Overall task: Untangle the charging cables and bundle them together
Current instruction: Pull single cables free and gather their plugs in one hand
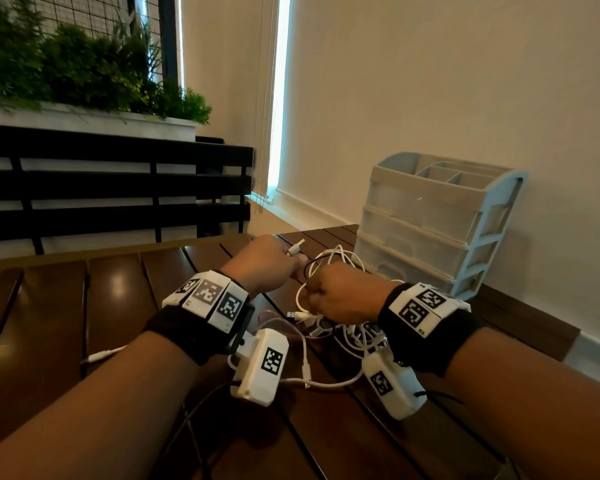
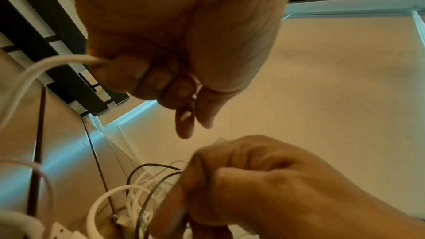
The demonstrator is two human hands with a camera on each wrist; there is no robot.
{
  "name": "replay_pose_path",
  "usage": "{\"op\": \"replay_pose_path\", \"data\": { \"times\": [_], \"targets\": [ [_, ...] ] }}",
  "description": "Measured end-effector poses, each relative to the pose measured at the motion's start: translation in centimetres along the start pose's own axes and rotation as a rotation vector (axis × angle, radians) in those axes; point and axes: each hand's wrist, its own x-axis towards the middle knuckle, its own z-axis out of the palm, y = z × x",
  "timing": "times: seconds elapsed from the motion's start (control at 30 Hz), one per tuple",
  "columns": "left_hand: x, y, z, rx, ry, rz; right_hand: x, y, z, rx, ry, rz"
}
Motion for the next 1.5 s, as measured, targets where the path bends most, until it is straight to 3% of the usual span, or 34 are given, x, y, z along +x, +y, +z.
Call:
{"op": "replay_pose_path", "data": {
  "times": [0.13, 0.27, 0.33, 0.43, 0.53, 0.63, 0.93, 1.0, 1.07, 1.13, 1.2, 1.3, 1.33, 1.5],
  "targets": [
    [0.0, 0.4, 0.2, -0.015, -0.028, -0.010, 0.8, -0.7, 1.2, -0.246, -0.157, -0.056],
    [0.0, 0.4, 0.4, -0.064, -0.003, -0.040, 1.1, -0.6, 1.6, -0.268, -0.148, -0.010],
    [0.0, 0.3, 0.3, -0.109, 0.022, -0.016, 1.1, 0.0, 0.6, -0.120, -0.037, 0.055],
    [-0.1, 0.4, 0.1, -0.146, 0.057, 0.068, 0.5, 1.5, -2.0, 0.319, 0.287, 0.214],
    [-0.2, 0.8, 0.3, -0.245, 0.069, 0.114, -0.7, 2.3, -4.8, 0.701, 0.466, 0.247],
    [0.1, 1.0, 0.9, -0.351, 0.081, 0.121, -1.6, 2.1, -5.9, 0.875, 0.475, 0.212],
    [-0.1, 0.4, 2.7, -0.366, -0.086, 0.184, -1.7, 0.8, -4.5, 0.917, 0.524, 0.156],
    [-0.1, 0.4, 2.6, -0.458, -0.068, 0.205, -1.9, 0.8, -4.0, 1.043, 0.452, 0.159],
    [-0.2, 0.6, 2.6, -0.529, -0.035, 0.208, -2.4, 1.0, -3.3, 1.168, 0.257, 0.175],
    [-0.2, 0.7, 2.5, -0.553, -0.018, 0.178, -2.7, 1.3, -2.3, 1.127, 0.023, 0.173],
    [0.0, 0.9, 2.3, -0.611, -0.021, 0.140, -2.7, 1.7, -1.1, 0.916, -0.075, 0.173],
    [0.3, 1.2, 0.7, -0.838, 0.012, 0.082, -2.0, 2.7, -0.5, 0.391, 0.026, 0.171],
    [0.4, 1.3, -0.2, -0.879, 0.057, 0.079, -1.9, 3.2, -0.8, 0.325, 0.063, 0.189],
    [1.5, 0.3, -2.4, -0.640, 0.344, 0.079, -1.8, 4.5, -2.8, 0.382, 0.234, 0.187]
  ]
}}
